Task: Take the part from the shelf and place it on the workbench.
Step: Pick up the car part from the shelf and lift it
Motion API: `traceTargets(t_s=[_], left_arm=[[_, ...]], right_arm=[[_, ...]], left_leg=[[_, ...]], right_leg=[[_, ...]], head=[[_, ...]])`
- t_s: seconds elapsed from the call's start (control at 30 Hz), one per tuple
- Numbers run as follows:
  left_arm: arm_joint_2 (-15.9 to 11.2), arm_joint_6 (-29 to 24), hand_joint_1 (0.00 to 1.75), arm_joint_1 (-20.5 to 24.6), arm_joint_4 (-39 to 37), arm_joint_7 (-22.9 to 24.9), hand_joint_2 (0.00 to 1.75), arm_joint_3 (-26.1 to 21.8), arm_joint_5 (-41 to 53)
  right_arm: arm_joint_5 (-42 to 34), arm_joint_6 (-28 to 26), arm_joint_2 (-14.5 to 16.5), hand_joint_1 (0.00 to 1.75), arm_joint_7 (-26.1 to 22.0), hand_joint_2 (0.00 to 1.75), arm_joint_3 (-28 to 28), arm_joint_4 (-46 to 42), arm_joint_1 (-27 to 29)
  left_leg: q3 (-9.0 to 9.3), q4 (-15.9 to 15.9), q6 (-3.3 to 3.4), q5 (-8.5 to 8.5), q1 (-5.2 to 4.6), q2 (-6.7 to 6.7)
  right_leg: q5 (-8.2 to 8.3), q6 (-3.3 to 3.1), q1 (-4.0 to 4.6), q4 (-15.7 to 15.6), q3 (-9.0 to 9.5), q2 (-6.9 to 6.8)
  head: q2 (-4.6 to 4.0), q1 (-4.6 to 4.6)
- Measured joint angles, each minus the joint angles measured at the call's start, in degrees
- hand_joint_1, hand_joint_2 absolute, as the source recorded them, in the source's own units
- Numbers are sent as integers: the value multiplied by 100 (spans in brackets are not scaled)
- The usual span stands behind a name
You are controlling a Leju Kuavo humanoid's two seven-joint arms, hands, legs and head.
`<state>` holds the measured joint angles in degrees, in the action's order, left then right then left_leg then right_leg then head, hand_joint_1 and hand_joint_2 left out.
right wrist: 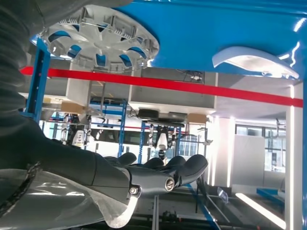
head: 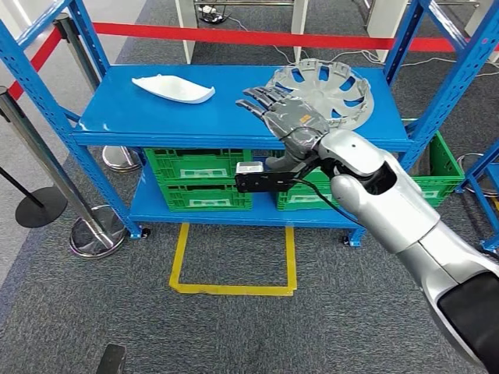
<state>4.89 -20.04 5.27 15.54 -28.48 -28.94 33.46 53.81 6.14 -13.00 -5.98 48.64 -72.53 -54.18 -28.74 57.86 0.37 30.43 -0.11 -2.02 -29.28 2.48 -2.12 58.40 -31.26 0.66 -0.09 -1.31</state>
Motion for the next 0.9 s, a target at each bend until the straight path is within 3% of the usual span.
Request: traceTargets(t_s=[0.73,0.83,0.9], left_arm=[[7,17,0,0,0,-1,0,0,3],[0,49,0,1,0,-19,0,-2,-13],[9,76,0,5,0,-39,0,-3,-20]], right_arm=[[-94,150,26,0,22,175,239,266,-101],[-208,243,23,0,31,175,297,361,-131],[-283,138,17,0,56,175,306,444,-138]], left_leg=[[-2,8,3,5,-5,0],[60,-130,112,-81,-7,14],[157,-351,188,-196,22,40]], right_leg=[[10,6,-9,-15,1,1],[65,76,-26,-126,15,-5],[-17,83,-3,47,-122,-17]], head=[[0,0],[0,3],[0,-22]])
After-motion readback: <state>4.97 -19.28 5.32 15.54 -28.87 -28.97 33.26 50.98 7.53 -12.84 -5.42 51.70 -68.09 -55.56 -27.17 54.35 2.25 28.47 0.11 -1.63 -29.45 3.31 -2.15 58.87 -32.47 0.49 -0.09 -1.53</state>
